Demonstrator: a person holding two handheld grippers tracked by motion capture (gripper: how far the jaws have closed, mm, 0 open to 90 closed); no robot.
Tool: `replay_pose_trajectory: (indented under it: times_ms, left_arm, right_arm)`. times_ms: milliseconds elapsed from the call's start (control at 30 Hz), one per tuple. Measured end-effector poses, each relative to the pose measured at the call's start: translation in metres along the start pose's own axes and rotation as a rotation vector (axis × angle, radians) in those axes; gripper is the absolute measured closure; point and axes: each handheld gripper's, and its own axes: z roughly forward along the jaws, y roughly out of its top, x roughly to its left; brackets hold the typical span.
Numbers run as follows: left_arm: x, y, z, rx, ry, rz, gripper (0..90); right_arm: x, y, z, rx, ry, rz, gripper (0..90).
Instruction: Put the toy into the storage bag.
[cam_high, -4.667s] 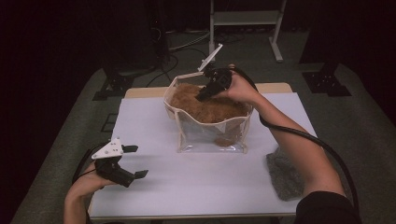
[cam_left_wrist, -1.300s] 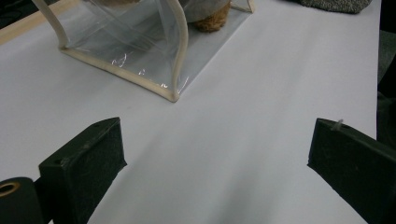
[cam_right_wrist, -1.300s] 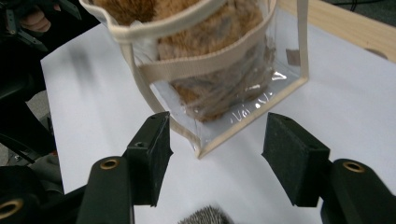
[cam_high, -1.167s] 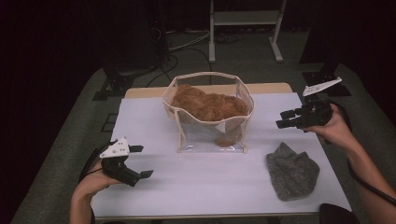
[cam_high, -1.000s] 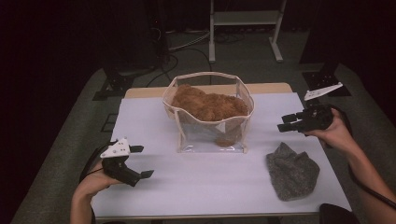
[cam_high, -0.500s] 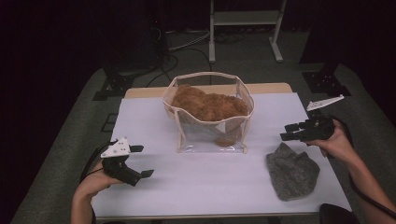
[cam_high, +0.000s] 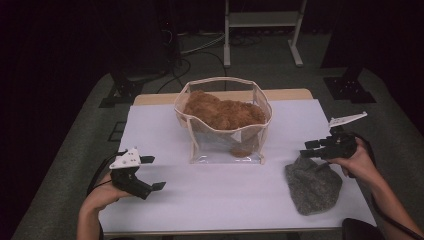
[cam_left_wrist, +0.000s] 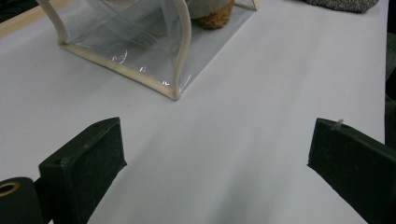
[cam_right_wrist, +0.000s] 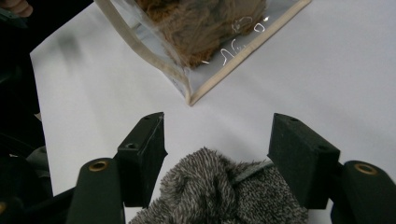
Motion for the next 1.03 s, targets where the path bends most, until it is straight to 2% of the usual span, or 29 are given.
replay_pose_trajectory:
  times_ms: [700, 1033]
  left_arm:
    - [0.001, -0.002, 0.0, -0.011, 0.005, -0.009, 2.9]
    - [0.002, -0.001, 0.002, -0.012, 0.002, -0.014, 2.9]
  right_arm:
    - [0.001, -0.034, 0.008, -0.031, 0.019, 0.045, 33.3]
    - [0.006, -0.037, 0.009, -0.046, 0.034, 0.038, 32.4]
